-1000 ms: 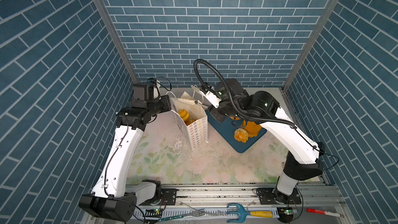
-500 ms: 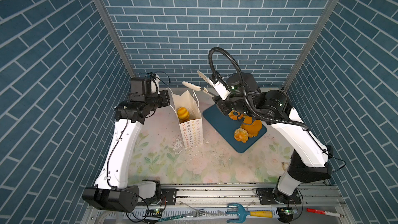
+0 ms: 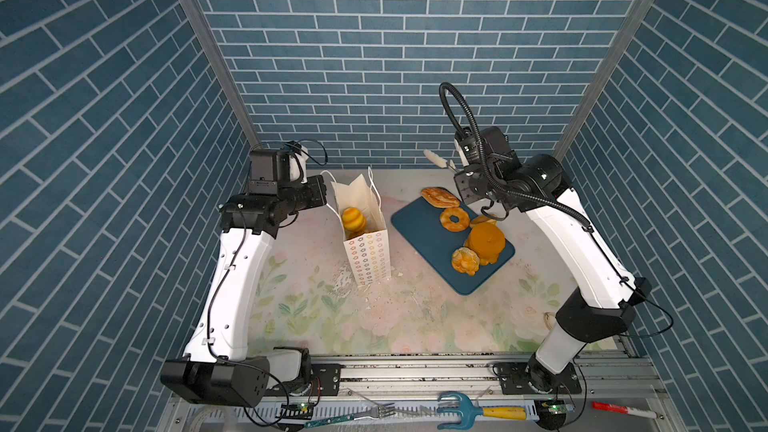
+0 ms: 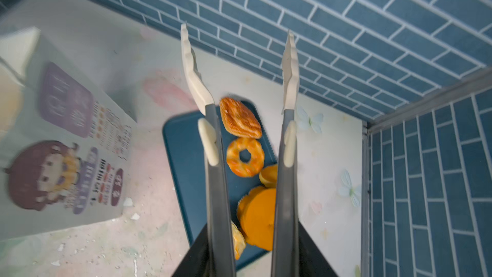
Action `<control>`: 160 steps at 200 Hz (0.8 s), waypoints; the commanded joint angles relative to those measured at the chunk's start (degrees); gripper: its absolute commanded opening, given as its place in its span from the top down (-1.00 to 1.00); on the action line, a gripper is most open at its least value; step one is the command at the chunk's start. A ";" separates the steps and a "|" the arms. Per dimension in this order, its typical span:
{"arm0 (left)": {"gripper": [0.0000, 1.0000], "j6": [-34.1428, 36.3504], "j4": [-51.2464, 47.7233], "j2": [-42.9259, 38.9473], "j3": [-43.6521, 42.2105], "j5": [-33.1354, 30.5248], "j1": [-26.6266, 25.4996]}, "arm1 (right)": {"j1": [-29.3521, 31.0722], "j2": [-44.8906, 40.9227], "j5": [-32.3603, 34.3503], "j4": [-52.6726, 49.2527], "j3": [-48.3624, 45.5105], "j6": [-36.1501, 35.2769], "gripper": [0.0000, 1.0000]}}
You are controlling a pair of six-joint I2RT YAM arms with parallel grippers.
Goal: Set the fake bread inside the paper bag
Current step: 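Withdraw the empty tongs from the bag back over the tray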
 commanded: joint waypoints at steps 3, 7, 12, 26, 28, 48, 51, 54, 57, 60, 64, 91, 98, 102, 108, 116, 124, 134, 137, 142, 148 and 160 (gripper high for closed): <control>0.90 1.07 -1.26 -0.86 0.67 0.67 0.40 | -3.11 0.27 -1.68 -7.19 -3.54 2.67 0.10; 0.90 1.04 -1.27 -0.97 0.58 0.68 0.40 | -3.53 0.01 -1.81 -6.84 -5.15 2.31 0.10; 0.90 1.02 -1.26 -1.08 0.38 0.68 0.42 | -3.93 -0.26 -1.71 -6.02 -7.16 1.78 0.10; 0.90 1.04 -1.25 -1.18 0.25 0.77 0.36 | -4.70 -0.42 -1.59 -3.14 -11.37 -0.56 0.10; 0.90 0.99 -1.25 -1.11 0.13 0.77 0.36 | -4.75 -0.37 -1.57 -2.70 -11.98 -1.03 0.10; 0.89 1.06 -1.10 -1.54 -0.38 0.61 0.44 | -5.02 0.70 -2.22 2.86 -15.77 -7.73 0.08; 0.89 1.01 -1.16 -1.60 -0.42 0.52 0.37 | -5.02 0.86 -1.95 3.68 -16.32 -8.79 0.07; 0.89 1.06 -1.24 -1.65 -0.50 0.36 0.36 | -5.10 1.10 -1.58 4.80 -16.85 -9.76 0.07; 0.90 1.10 -1.25 -1.70 -0.61 0.22 0.44 | -5.18 1.39 -1.31 5.59 -17.14 -10.53 0.07; 0.89 1.14 -1.33 -1.63 -0.69 0.17 0.37 | -5.26 1.80 -1.05 6.22 -17.20 -11.39 0.07; 0.90 1.23 -1.41 -1.69 -0.76 0.15 0.43 | -5.40 2.38 -0.91 7.10 -17.35 -12.63 0.07; 0.90 1.24 -1.67 -1.45 -0.91 -0.27 0.36 | -6.52 7.70 -0.16 9.14 -14.47 -19.00 0.05; 0.90 1.20 -1.69 -1.44 -0.81 -0.40 0.37 | -6.68 8.91 0.64 9.59 -14.01 -20.76 0.05; 0.90 1.24 -1.69 -1.33 -0.85 -0.54 0.42 | -6.60 9.54 0.96 9.85 -13.82 -21.77 0.05; 0.90 1.23 -1.68 -1.29 -0.81 -0.70 0.40 | -6.65 10.38 1.50 10.32 -13.60 -22.95 0.04; 0.90 1.19 -1.78 -1.29 -0.75 -0.97 0.42 | -6.74 11.18 2.60 11.16 -13.60 -24.53 0.03; 0.90 1.13 -1.77 -1.44 -0.80 -1.33 0.44 | -6.98 11.93 2.85 11.82 -13.40 -25.65 0.04; 0.90 1.15 -1.87 -1.45 -0.89 -1.81 0.36 | -7.21 12.78 3.26 12.99 -13.26 -26.50 0.03; 0.90 1.15 -1.79 -1.45 -0.91 -1.86 0.41 | -7.32 13.01 3.16 13.32 -13.19 -26.81 0.03; 0.91 1.13 -1.77 -1.45 -0.99 -1.95 0.39 | -7.39 13.55 2.94 13.57 -12.90 -27.29 0.03; 0.91 1.10 -1.78 -1.31 -1.04 -2.07 0.38 | -7.45 14.17 3.59 14.15 -12.55 -27.69 0.03; 0.91 1.06 -1.78 -1.17 -1.09 -2.13 0.36 | -7.66 15.56 4.78 14.90 -11.72 -28.38 0.03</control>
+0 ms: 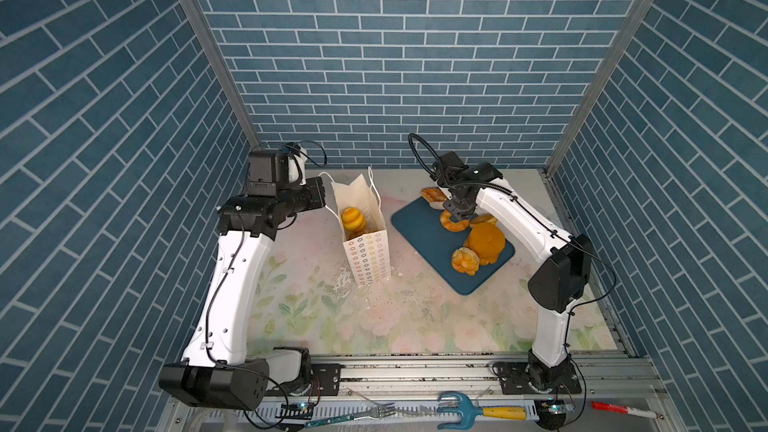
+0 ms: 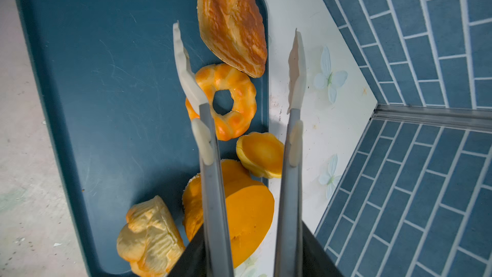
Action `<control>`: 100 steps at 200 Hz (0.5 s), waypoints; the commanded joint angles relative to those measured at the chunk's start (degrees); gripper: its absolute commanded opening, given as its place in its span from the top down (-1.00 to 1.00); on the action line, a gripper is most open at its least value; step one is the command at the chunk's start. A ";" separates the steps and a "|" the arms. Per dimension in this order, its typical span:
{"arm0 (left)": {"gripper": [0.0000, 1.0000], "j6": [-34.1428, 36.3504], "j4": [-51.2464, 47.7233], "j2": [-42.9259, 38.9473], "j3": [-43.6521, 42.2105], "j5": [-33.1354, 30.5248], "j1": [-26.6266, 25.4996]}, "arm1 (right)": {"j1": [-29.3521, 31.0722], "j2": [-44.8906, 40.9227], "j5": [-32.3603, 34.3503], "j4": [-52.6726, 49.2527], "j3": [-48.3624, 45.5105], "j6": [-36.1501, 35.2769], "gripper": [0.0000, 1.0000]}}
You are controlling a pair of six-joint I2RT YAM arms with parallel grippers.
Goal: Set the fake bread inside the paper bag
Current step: 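Withdraw the empty tongs from the bag back over the tray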
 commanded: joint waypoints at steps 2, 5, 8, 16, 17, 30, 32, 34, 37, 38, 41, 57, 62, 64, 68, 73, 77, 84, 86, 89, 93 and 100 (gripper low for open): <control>0.91 0.54 -0.73 -0.35 -1.10 -1.11 0.32 | -0.69 1.72 3.68 3.71 3.54 -5.17 0.03; 0.91 0.42 -0.71 -0.37 -1.08 -1.10 0.36 | -0.78 2.01 3.84 3.82 3.73 -5.24 0.03; 0.91 0.44 -0.73 -0.37 -1.06 -1.09 0.33 | -0.80 2.27 4.09 4.12 3.76 -5.27 0.03; 0.91 0.43 -0.75 -0.29 -1.08 -1.15 0.35 | -0.96 2.81 4.16 4.64 3.83 -5.43 0.03; 0.91 0.49 -0.74 -0.28 -1.10 -1.15 0.38 | -1.02 2.89 4.12 4.65 3.83 -5.45 0.03; 0.91 0.53 -0.99 -0.05 -1.02 -1.33 0.33 | -1.24 4.03 4.09 4.87 4.13 -5.75 0.01; 0.92 0.49 -1.04 -0.01 -0.92 -1.39 0.36 | -1.29 4.16 4.09 4.89 4.13 -5.80 0.01; 0.92 0.53 -1.07 -0.02 -0.87 -1.43 0.33 | -1.32 4.31 4.02 4.91 4.18 -5.81 0.01; 0.91 0.47 -1.08 0.02 -0.85 -1.48 0.32 | -1.28 4.48 3.88 4.92 4.25 -5.95 0.01; 0.92 0.51 -1.13 0.00 -0.90 -1.49 0.36 | -1.31 4.57 3.90 4.92 4.27 -5.97 0.00; 0.91 0.58 -1.17 0.08 -0.89 -1.55 0.32 | -1.41 4.65 3.78 4.92 4.29 -5.99 0.00; 0.92 0.56 -1.23 0.17 -0.79 -1.59 0.33 | -1.47 5.41 2.62 5.13 4.57 -6.25 -0.02; 0.92 0.53 -1.17 0.28 -0.82 -1.59 0.32 | -1.51 5.51 2.45 5.06 4.72 -6.24 -0.02; 0.92 0.47 -1.22 0.32 -0.82 -1.59 0.38 | -1.44 5.53 2.40 5.05 4.85 -6.21 -0.02; 0.92 0.51 -1.18 0.30 -0.81 -1.51 0.39 | -1.51 5.59 2.20 4.95 5.01 -6.12 -0.02; 0.92 0.42 -1.17 0.32 -0.85 -1.50 0.33 | -1.49 5.58 1.92 4.80 5.24 -6.04 -0.02; 0.92 0.45 -1.17 0.33 -0.92 -1.50 0.33 | -1.51 5.47 1.62 4.76 5.25 -5.91 -0.02; 0.92 0.38 -1.09 0.35 -0.88 -1.59 0.36 | -1.51 5.31 1.59 4.83 5.16 -5.82 -0.03; 0.93 0.43 -1.09 0.36 -0.92 -1.59 0.37 | -1.51 5.27 1.55 4.71 5.15 -5.89 -0.03; 0.93 0.34 -1.09 0.37 -0.96 -1.59 0.34 | -1.49 5.20 1.49 4.62 5.20 -5.87 -0.03; 0.93 0.34 -1.08 0.40 -1.00 -1.59 0.34 | -1.44 5.06 1.45 4.57 5.08 -5.82 -0.03; 0.92 0.36 -1.08 0.35 -0.98 -1.59 0.32 | -1.46 4.72 1.30 4.70 4.63 -5.73 -0.03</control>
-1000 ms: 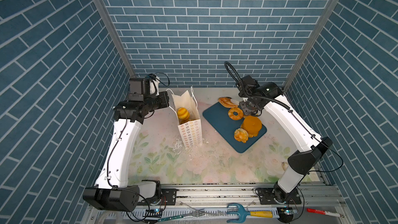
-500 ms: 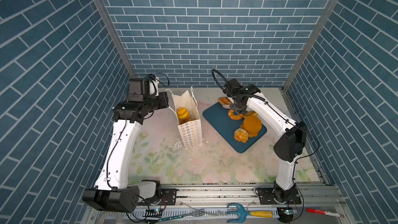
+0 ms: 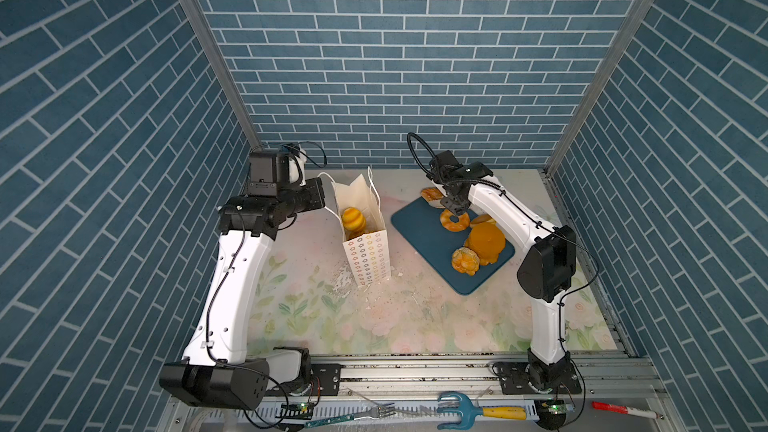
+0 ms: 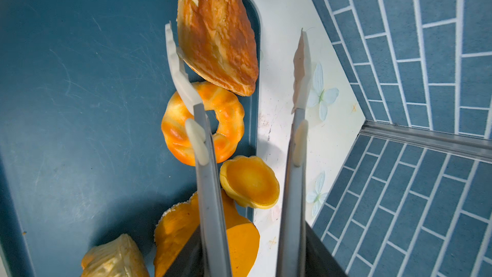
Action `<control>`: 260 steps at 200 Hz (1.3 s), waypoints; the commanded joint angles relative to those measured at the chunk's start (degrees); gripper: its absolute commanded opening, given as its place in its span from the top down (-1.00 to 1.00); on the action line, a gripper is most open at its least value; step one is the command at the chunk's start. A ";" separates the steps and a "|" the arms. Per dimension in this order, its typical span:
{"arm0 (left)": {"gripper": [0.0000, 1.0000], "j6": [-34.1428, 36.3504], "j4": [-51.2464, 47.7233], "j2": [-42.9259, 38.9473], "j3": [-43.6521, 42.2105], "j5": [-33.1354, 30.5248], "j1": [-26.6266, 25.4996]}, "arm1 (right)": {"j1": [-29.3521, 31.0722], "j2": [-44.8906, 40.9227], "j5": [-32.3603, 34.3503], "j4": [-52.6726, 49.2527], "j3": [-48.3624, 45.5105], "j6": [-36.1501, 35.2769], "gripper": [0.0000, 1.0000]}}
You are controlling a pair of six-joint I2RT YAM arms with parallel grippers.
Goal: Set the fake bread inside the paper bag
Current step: 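Withdraw the empty tongs from the bag back over the tray, then lower the tongs onto the long golden roll and pinch it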
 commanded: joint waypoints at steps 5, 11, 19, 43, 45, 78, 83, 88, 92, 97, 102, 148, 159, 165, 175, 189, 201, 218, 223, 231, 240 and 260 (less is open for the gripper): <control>0.93 0.29 -0.85 0.28 -0.74 -0.37 0.32 | -0.09 -0.68 -0.38 0.96 1.58 -1.27 -0.04; 0.92 0.28 -0.85 0.25 -0.74 -0.35 0.36 | -0.14 -0.73 -0.73 0.97 1.10 -1.28 -0.04; 0.92 0.29 -0.83 0.27 -0.75 -0.33 0.34 | -0.10 -0.73 -0.93 1.05 0.61 -1.42 -0.04; 0.93 0.33 -0.84 0.21 -0.75 -0.27 0.34 | -0.07 -0.17 -0.09 0.92 0.18 -1.46 -0.06; 0.93 0.25 -0.89 0.23 -0.79 -0.28 0.32 | -0.07 -0.13 -0.05 0.96 0.15 -1.56 -0.06; 0.93 0.19 -0.72 0.30 -0.78 -0.11 0.37 | -0.16 1.40 1.87 2.55 -0.55 -2.01 -0.08; 0.93 0.18 -0.67 0.37 -0.76 -0.06 0.38 | -0.16 1.81 2.00 2.55 -0.53 -2.05 -0.08; 0.93 0.18 -0.66 0.31 -0.78 -0.02 0.37 | -0.16 1.99 2.20 2.71 -0.61 -2.05 -0.08; 0.93 0.19 -0.74 0.33 -0.71 -0.02 0.40 | -0.16 2.25 2.60 3.17 -0.83 -2.05 -0.08; 0.93 0.18 -0.67 0.33 -0.74 -0.02 0.39 | -0.15 2.44 2.87 3.69 -1.08 -2.14 -0.08; 0.93 0.18 -0.67 0.33 -0.67 -0.02 0.36 | -0.16 2.75 2.97 3.90 -1.18 -2.15 -0.08; 0.93 0.36 -0.93 -0.04 -0.54 -0.02 0.34 | -0.36 4.78 4.22 5.43 -1.51 -2.59 -0.06; 0.93 0.37 -0.94 -0.10 -0.51 -0.13 0.33 | -0.34 4.84 4.37 5.62 -1.70 -2.79 -0.02; 0.93 0.37 -0.93 -0.09 -0.52 -0.11 0.35 | -0.33 4.89 4.82 6.04 -1.91 -2.90 0.00; 0.94 0.36 -0.93 -0.11 -0.49 -0.02 0.37 | -0.30 4.83 5.73 6.41 -2.15 -2.94 0.05; 0.93 0.28 -0.85 -0.09 -0.55 0.07 0.33 | -0.29 4.39 6.43 6.91 -2.65 -3.06 0.14; 0.93 0.20 -0.84 -0.15 -0.43 0.16 0.34 | -0.24 3.41 6.31 7.78 -3.64 -3.33 0.18; 0.93 0.03 -0.81 -0.33 -0.52 0.24 0.35 | -0.15 1.71 5.76 8.57 -4.83 -3.84 0.24; 0.93 0.03 -0.65 -0.33 -0.49 0.25 0.39 | -0.13 1.18 5.77 8.81 -5.18 -3.97 0.26; 0.93 -0.03 -0.47 -0.44 -0.67 0.39 0.37 | 0.19 0.35 5.72 9.09 -5.86 -4.19 0.28; 0.93 -0.18 -0.41 -0.48 -0.73 0.49 0.36 | 0.50 -0.81 5.80 9.71 -6.84 -4.51 0.30; 0.93 -0.56 -0.05 -0.72 -1.00 0.60 0.32 | 1.54 -3.48 6.20 11.99 -9.54 -5.69 0.35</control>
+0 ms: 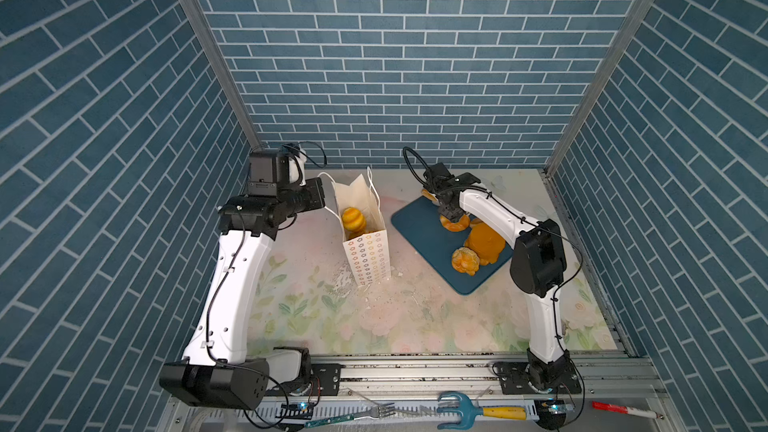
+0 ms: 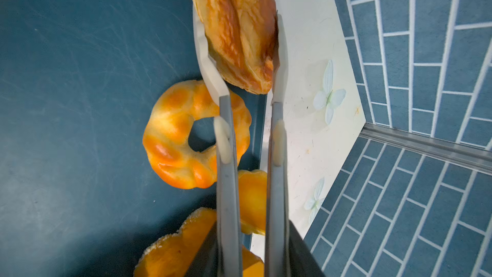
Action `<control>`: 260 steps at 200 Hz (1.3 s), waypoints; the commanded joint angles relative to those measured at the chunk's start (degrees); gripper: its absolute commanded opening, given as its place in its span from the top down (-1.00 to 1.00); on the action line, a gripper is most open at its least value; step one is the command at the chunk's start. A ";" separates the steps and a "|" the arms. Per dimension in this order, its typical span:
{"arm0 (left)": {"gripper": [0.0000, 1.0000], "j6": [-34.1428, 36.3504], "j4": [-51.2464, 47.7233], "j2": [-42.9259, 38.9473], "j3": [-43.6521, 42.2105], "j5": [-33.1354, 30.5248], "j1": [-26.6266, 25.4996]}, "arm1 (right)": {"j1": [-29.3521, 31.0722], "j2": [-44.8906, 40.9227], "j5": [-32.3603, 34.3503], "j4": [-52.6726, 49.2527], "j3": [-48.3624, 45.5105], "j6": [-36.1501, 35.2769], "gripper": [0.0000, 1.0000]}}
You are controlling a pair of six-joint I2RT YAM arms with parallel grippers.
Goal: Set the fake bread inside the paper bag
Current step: 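Lower the tongs onto the long golden roll and pinch it, then lift the golden roll with the tongs and carry it over the bag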
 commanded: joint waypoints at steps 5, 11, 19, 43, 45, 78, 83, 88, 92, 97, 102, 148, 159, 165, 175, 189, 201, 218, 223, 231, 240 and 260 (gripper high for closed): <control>0.94 -0.55 -0.01 -0.84 -0.95 0.62 0.35 | 1.42 -6.73 1.96 3.86 -2.38 -2.92 0.35; 0.94 -0.59 0.06 -0.88 -1.07 0.62 0.34 | 1.70 -7.57 2.28 4.65 -2.98 -3.15 0.37; 0.93 -0.60 -0.03 -1.03 -1.05 0.60 0.38 | 1.92 -8.52 2.53 5.39 -3.59 -3.33 0.38; 0.94 -0.69 0.08 -1.52 -1.38 0.57 0.32 | 2.86 -11.19 3.61 8.00 -5.10 -3.68 0.40; 0.93 -0.69 0.08 -1.58 -1.45 0.61 0.32 | 2.90 -11.37 3.62 8.08 -5.04 -3.65 0.40; 0.93 -1.75 0.93 -3.01 -2.82 0.38 0.32 | 3.68 -12.90 5.46 8.74 -2.33 -1.58 0.42; 0.93 -1.79 1.00 -3.31 -3.05 0.36 0.32 | 3.78 -13.13 5.39 8.16 -1.24 -0.67 0.42; 0.93 -1.83 1.13 -3.39 -3.17 0.31 0.35 | 3.76 -13.44 4.81 7.29 0.03 0.32 0.42; 0.93 -1.83 1.13 -3.53 -3.33 0.19 0.36 | 3.76 -13.67 4.26 6.35 1.25 1.37 0.42; 0.94 -2.00 1.18 -3.67 -3.40 0.16 0.35 | 3.88 -13.94 3.34 4.99 2.80 2.96 0.42; 0.94 -2.05 1.22 -3.78 -3.49 0.18 0.34 | 3.88 -14.28 1.90 3.76 4.58 4.54 0.42; 0.93 -3.04 1.80 -5.05 -4.76 -0.09 0.32 | 5.57 -17.71 -11.18 -5.65 18.21 16.25 0.42; 0.93 -3.33 2.07 -5.37 -5.06 -0.09 0.33 | 6.38 -18.54 -15.54 -6.51 20.69 17.46 0.42; 0.94 -3.36 2.18 -5.62 -5.22 -0.14 0.38 | 6.70 -18.94 -18.21 -6.80 21.91 18.12 0.41; 0.95 -3.42 2.27 -5.73 -5.26 -0.17 0.32 | 7.17 -19.30 -22.39 -6.82 23.80 19.62 0.41; 0.96 -3.52 2.36 -5.88 -5.29 -0.11 0.32 | 8.23 -19.53 -26.04 -6.64 26.83 21.08 0.41; 0.97 -3.67 2.36 -5.94 -5.33 0.00 0.33 | 9.44 -19.41 -27.67 -6.38 29.31 21.89 0.41; 0.97 -3.82 2.50 -5.97 -5.23 0.26 0.31 | 11.14 -19.09 -30.54 -6.19 32.25 22.87 0.41; 0.97 -3.85 2.60 -6.04 -5.33 0.34 0.32 | 11.64 -19.05 -31.33 -6.09 32.92 23.05 0.41; 0.98 -3.98 2.79 -6.13 -5.36 0.51 0.32 | 12.33 -18.95 -31.87 -6.11 33.97 23.46 0.41; 0.98 -4.02 2.89 -6.21 -5.55 0.53 0.32 | 13.17 -19.01 -32.18 -6.11 34.88 23.74 0.41; 0.99 -3.94 2.94 -6.30 -5.68 0.85 0.32 | 14.22 -19.36 -33.61 -6.02 35.98 25.21 0.41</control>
